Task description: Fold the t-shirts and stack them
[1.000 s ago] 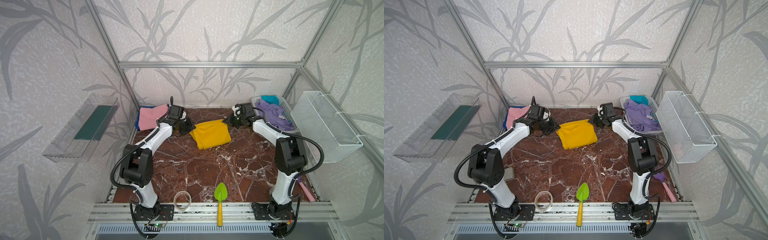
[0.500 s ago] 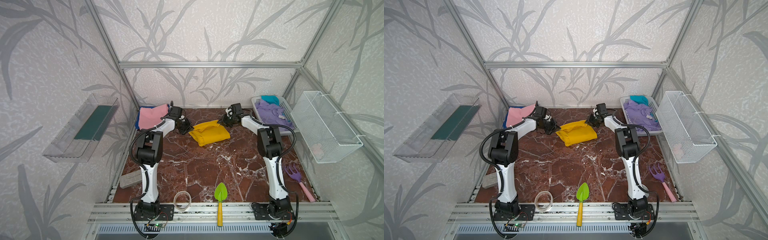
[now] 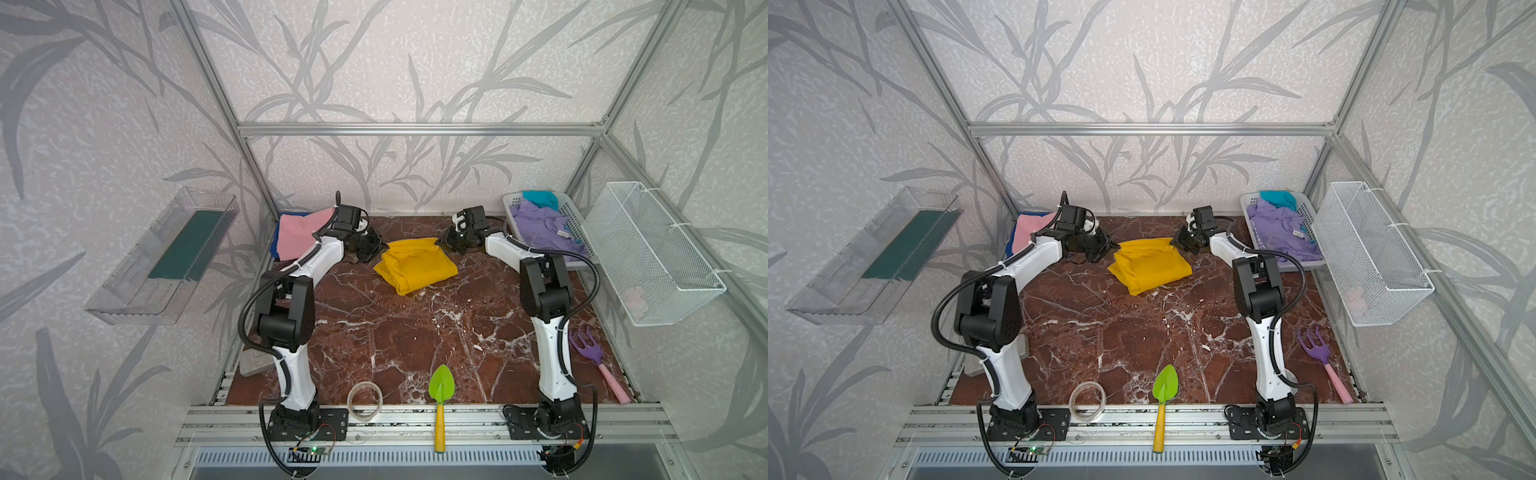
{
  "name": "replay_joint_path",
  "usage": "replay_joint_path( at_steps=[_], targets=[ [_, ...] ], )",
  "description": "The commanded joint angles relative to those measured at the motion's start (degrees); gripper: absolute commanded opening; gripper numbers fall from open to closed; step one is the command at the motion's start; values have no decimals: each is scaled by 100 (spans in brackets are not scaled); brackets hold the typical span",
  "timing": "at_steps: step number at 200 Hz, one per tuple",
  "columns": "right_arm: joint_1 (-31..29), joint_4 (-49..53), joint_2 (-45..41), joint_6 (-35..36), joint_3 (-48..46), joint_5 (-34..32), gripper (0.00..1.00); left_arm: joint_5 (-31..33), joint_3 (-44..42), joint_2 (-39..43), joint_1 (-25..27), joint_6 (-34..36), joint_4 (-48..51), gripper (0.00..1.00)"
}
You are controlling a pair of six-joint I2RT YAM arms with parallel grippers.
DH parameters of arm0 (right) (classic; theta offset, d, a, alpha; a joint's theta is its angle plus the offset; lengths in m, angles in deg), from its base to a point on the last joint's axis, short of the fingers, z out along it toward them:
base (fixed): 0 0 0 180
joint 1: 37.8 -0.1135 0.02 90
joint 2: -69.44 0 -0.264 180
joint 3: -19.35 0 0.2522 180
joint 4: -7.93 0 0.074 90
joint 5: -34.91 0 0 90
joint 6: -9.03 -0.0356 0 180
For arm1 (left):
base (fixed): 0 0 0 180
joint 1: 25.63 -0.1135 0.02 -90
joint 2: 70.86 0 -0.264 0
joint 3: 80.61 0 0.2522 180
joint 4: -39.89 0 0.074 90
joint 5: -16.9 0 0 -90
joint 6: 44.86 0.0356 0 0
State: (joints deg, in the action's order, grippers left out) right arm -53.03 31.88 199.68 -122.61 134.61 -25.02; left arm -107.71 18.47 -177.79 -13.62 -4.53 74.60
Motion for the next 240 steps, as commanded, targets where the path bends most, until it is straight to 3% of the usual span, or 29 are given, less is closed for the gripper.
replay_joint_path(
  at_steps=[1,68,83,107,112,121,123,125,126,130,164,203,240],
  targets=[
    [28,-393,-543,-119,-180,-141,0,81,-271,563,64,-149,30,0],
    [-85,-1107,-361,-567,-161,99,0,281,-1282,1394,-18,-291,89,0],
    [-137,-1377,-139,-757,34,308,9,552,-1403,1587,-94,-195,306,0],
    [-247,-1450,275,-913,555,606,38,850,-1722,1742,-335,-318,356,0],
    [-273,-1446,348,-915,652,648,43,834,-1815,1751,-412,-387,286,7],
    [-317,-1434,449,-884,797,701,48,961,-1997,1799,-581,-460,208,32],
    [-326,-1411,474,-874,823,702,48,1017,-2029,1803,-615,-459,212,49],
    [-335,-1392,482,-865,851,702,48,1105,-2057,1813,-655,-450,229,82],
    [-338,-1386,488,-860,857,703,48,1149,-2069,1815,-677,-449,236,90],
    [-356,-1366,509,-842,887,703,48,1302,-2112,1831,-752,-431,273,99],
    [-428,-1173,272,-429,691,625,46,1344,-1986,1749,-1197,-245,426,99],
    [-765,78,-378,1312,344,-179,29,1584,-1917,1818,-735,-9,678,99],
    [-1195,1069,-173,2162,491,-933,28,1454,-1758,1224,-216,243,612,99]
  ],
)
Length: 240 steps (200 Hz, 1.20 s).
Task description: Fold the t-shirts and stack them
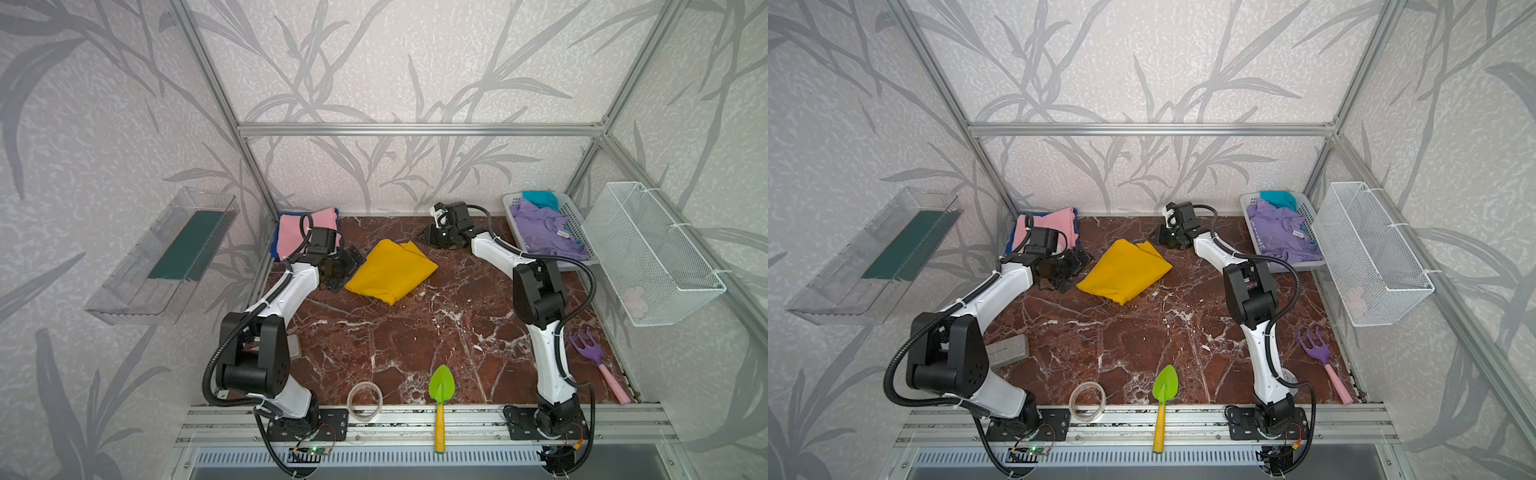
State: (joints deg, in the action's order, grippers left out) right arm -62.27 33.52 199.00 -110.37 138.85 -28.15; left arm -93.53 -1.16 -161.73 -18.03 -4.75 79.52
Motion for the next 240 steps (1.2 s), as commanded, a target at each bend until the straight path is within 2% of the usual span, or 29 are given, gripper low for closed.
replay_joint_path(
  at_steps=[1,31,64,76,98,121,144,170,192,220,240],
  targets=[
    [-271,905,-105,938,67,-620,28,37,206,-394,234,272,116,99],
    [-628,1256,-100,1443,-255,-1226,27,-25,133,-557,278,320,-90,99],
    [-888,1324,-450,1619,-1342,-1650,23,-210,166,-440,206,570,-266,99],
    [-904,1133,-738,1513,-1995,-1749,21,-338,116,-358,138,559,-421,99],
    [-919,861,-1469,1208,-3250,-1934,20,-155,95,-222,48,706,-300,99],
    [-1055,758,-2343,726,-4345,-2111,20,-273,100,-304,-8,785,-281,91],
    [-1227,612,-3137,134,-5019,-2030,28,-485,146,-543,22,846,-371,82],
    [-1081,775,-3988,91,-4843,-2080,36,-508,147,-761,156,1015,-278,80],
    [-750,887,-4279,290,-4473,-2070,45,-512,5,-719,378,1233,-196,83],
    [-249,927,-3779,515,-3967,-1525,57,-454,-242,-749,649,1333,-266,85],
    [46,718,-3220,514,-3707,-936,60,-398,-304,-953,680,1333,-367,86]
  ],
)
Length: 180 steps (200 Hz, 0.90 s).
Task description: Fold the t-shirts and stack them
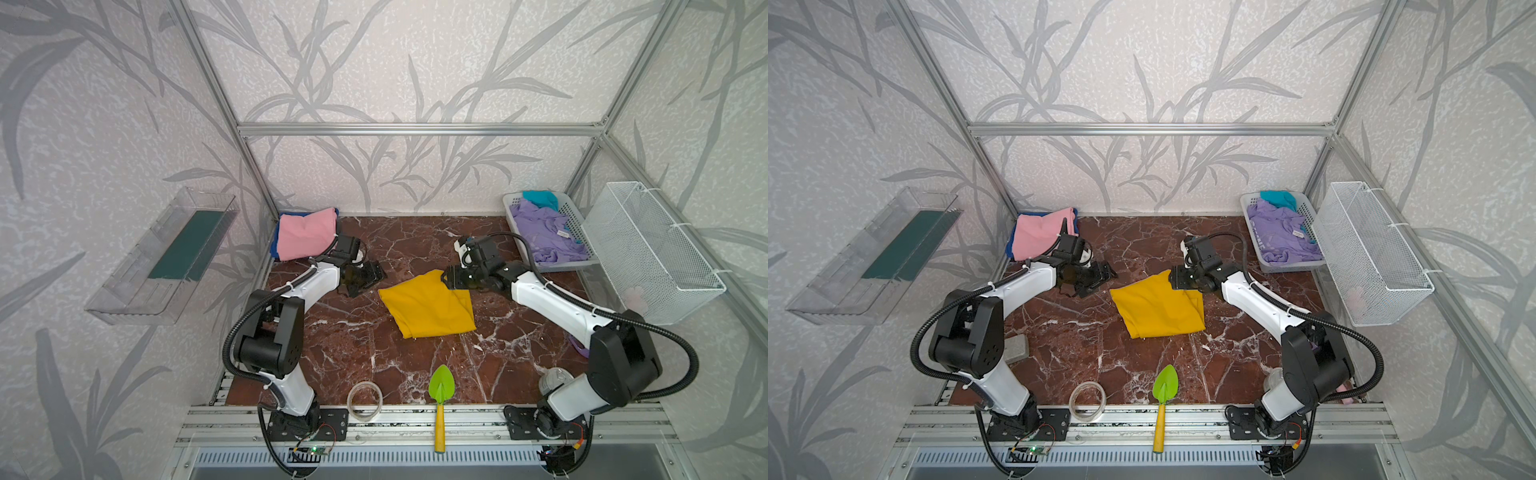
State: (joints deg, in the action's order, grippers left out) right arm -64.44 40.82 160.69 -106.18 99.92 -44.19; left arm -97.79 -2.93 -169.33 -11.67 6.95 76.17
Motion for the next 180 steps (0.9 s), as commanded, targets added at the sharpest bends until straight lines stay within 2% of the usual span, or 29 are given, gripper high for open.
replay_joint_path(
  at_steps=[1,20,45,64,75,83,92,101,107,128,180],
  targets=[
    [272,-27,617,95,202,686,60,22,-126,-208,45,163,-40,86],
    [376,-249,1341,97,490,1044,60,-51,-41,-480,65,129,-171,84],
    [421,-398,2005,83,872,1270,60,-115,123,-763,127,89,-246,77],
    [490,-619,2344,-61,1016,1432,57,-199,197,-894,149,59,-319,66],
    [541,-848,2438,-202,1002,1545,45,-265,242,-964,161,27,-351,50],
    [583,-1076,2439,-319,935,1637,26,-322,280,-1010,169,-7,-383,33],
    [623,-1351,2372,-442,786,1678,8,-364,328,-1053,178,-36,-387,23],
    [658,-1521,2249,-533,628,1689,1,-415,387,-1066,187,-63,-389,11],
    [681,-1605,2148,-553,541,1688,0,-450,430,-1064,191,-78,-383,6],
    [725,-1582,1696,-533,305,1633,0,-485,549,-899,217,-109,-357,0],
    [721,-1253,-76,-577,-491,1042,0,-498,1104,-420,398,-112,-76,0]
  ],
)
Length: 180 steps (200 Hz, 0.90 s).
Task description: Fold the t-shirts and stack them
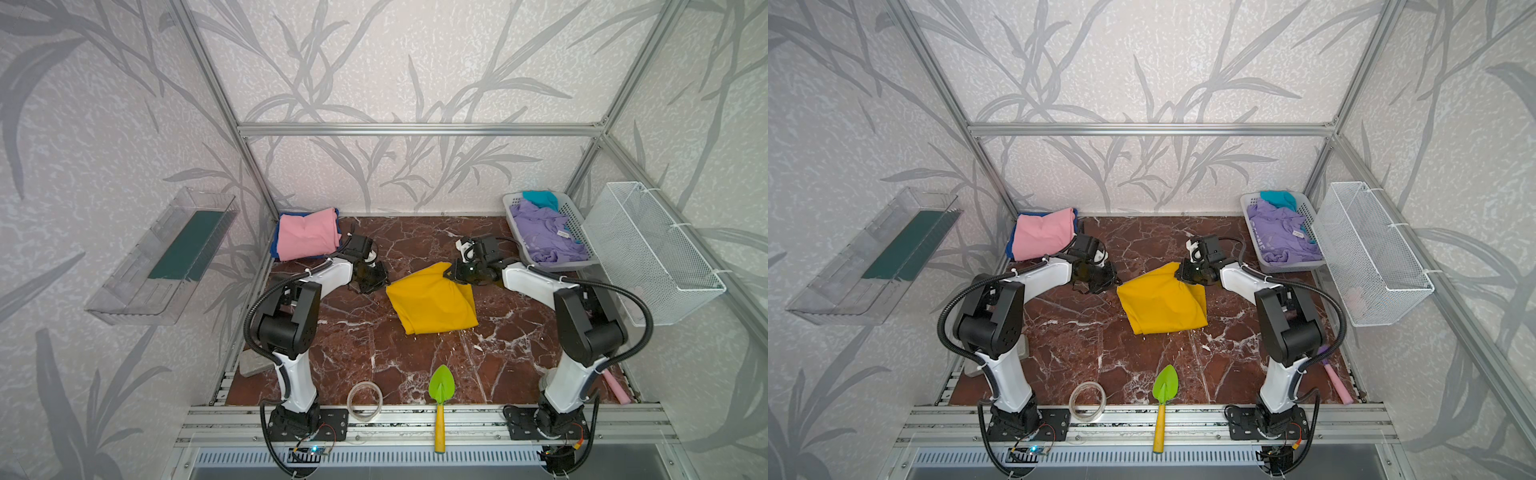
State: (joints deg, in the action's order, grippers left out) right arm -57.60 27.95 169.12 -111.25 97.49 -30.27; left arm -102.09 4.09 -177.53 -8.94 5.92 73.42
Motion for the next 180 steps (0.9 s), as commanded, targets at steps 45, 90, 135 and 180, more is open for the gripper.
replay_joint_path(
  at_steps=[45,90,135,180],
  targets=[
    [37,302,-2278,-200,-1245,-1068,0,-98,1127,344,463,-11,326,0],
    [360,60,-2262,-204,-1736,-1196,1,-70,1476,-71,555,-57,419,0],
    [656,-351,-1391,-152,-1183,-719,0,191,1913,-381,546,100,647,0],
    [910,-643,-250,17,-412,-294,5,458,2522,-1074,427,145,815,0]
  ],
)
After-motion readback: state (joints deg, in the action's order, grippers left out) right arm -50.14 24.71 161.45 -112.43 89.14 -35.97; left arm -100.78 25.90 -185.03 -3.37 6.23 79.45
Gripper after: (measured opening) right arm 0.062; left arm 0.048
